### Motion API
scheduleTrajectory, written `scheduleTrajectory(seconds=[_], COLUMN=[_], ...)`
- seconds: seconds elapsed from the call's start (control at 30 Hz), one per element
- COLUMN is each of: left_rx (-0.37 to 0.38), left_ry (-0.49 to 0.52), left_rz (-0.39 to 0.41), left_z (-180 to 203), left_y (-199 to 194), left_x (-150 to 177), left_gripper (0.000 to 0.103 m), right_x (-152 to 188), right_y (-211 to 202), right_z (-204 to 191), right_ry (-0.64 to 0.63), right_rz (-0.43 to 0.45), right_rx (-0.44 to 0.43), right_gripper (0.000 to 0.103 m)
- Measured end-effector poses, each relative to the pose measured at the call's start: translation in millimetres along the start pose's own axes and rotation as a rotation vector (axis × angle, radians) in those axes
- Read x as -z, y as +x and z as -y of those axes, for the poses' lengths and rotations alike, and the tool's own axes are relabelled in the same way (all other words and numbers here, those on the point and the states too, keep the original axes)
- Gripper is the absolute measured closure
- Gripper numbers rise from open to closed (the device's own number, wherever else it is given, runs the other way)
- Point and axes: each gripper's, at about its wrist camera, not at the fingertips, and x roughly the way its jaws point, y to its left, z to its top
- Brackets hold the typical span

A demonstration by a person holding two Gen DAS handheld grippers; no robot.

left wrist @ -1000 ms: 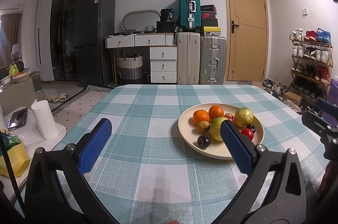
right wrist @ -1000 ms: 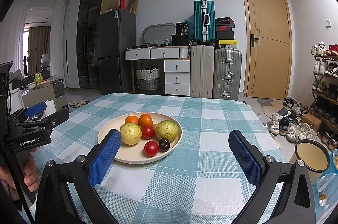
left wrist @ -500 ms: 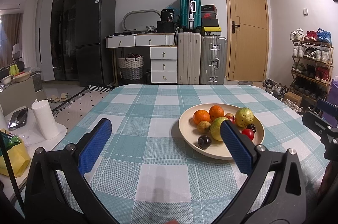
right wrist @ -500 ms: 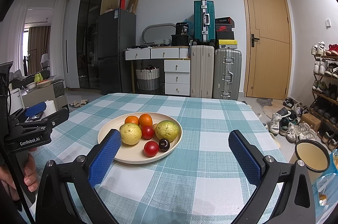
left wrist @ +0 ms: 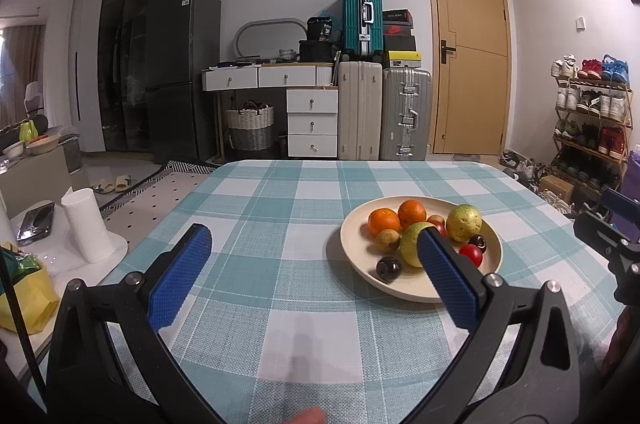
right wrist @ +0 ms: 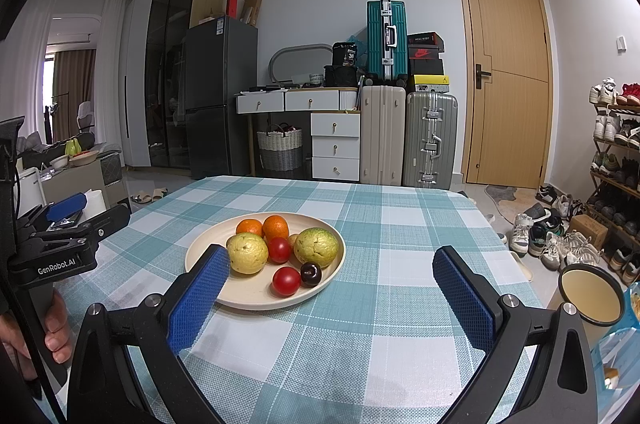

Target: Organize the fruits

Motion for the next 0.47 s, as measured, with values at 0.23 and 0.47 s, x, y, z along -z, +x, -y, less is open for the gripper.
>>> scheduleTrajectory(seconds=[0.23,0.47], left_rx=[0.003,0.001], left_ry=[0.0,-0.001], left_rz=[0.001,0.0], left_z=[0.6,0.5], left_y=[0.3,0.6], left_x=[-0.4,-0.5], left_gripper=[0.0,0.0], right_x=[0.2,0.1], right_y=[0.6,0.5], right_z=[0.4,0.5], right_ry=[0.0,0.0], right_rz=[0.0,0.0], right_rx=[0.0,0.0], right_gripper=[0.0,0.0])
